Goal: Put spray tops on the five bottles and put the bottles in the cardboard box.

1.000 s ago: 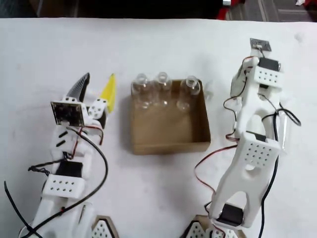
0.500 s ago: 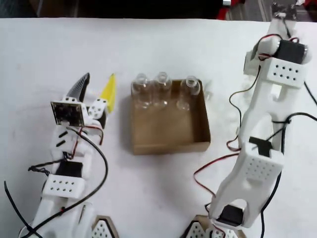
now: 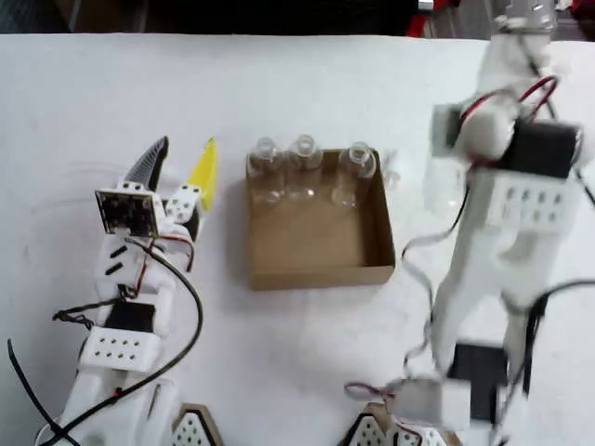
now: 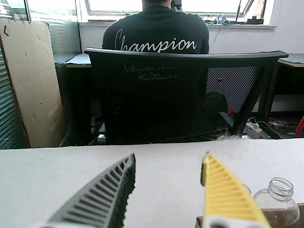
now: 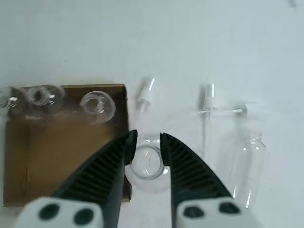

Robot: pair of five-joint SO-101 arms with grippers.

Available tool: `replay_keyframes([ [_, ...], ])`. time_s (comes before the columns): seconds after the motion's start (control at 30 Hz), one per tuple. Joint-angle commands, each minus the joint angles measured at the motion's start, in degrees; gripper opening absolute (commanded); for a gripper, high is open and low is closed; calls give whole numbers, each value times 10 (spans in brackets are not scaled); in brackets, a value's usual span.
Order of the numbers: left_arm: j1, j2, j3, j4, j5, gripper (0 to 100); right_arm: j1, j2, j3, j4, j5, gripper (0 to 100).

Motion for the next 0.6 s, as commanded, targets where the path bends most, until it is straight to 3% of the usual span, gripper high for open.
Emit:
replay_keyframes([
  [0.0,1,-22,-24,-1,-5,210,-56,-150,105,-47,0,15],
  [0.33,-10,-22,-25,-1,-4,210,-67,-349,423,-302,0,15],
  [0.57,-10,-22,-25,-1,-4,210,-131,-398,491,-362,1,15],
])
